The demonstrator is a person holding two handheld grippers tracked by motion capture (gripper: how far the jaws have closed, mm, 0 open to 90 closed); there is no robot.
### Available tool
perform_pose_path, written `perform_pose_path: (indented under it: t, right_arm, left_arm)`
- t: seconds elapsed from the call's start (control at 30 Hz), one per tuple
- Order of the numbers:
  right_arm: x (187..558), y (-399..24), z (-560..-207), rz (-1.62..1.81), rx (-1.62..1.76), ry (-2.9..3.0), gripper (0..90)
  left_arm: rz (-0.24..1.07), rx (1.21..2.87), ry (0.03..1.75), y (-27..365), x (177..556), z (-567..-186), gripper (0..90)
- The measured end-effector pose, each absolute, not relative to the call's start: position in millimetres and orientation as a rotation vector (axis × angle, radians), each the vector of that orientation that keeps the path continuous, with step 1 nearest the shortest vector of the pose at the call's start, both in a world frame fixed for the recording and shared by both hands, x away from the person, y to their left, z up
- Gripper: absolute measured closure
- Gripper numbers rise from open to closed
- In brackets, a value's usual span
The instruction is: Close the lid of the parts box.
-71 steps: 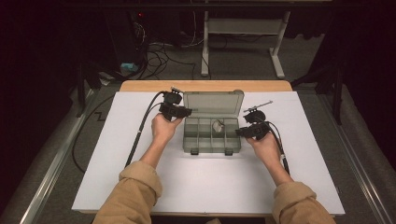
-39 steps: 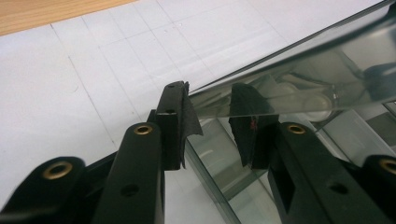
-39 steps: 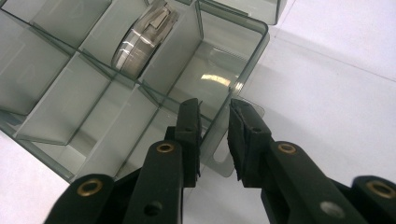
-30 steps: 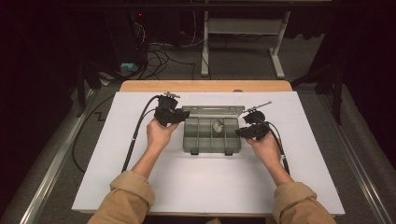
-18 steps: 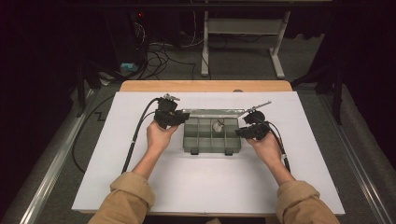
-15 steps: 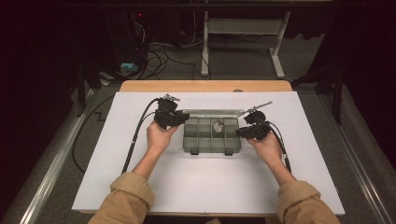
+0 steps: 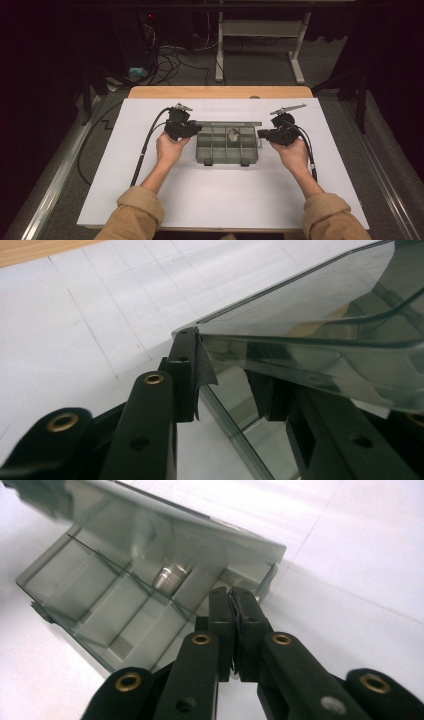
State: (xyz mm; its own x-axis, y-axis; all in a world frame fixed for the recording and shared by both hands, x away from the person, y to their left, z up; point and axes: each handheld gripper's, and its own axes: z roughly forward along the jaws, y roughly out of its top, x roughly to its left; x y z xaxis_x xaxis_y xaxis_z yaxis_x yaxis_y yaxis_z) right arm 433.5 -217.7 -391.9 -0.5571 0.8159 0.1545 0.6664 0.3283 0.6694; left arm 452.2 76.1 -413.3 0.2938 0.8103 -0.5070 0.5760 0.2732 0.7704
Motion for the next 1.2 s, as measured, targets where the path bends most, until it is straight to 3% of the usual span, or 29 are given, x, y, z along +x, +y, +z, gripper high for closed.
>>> perform_pose_path:
  t: [0.3, 0.73, 0.97, 1.2]
  right_arm:
    - [435, -217, -387, 1.064, 1.328, 2.386, 89.5]
    - [434, -217, -388, 1.072, 1.315, 2.402, 89.4]
    - [432, -217, -388, 1.060, 1.305, 2.414, 89.4]
    - [429, -220, -391, 1.063, 1.309, 2.416, 89.4]
  left_arm:
    - [0.240, 1.424, 1.384, 78, 450, -417, 64.9]
    - [0.186, 1.440, 1.414, 88, 446, -426, 47.8]
    - [0.164, 1.431, 1.426, 96, 439, -429, 48.7]
    - [0.124, 1.420, 1.393, 97, 428, -423, 56.9]
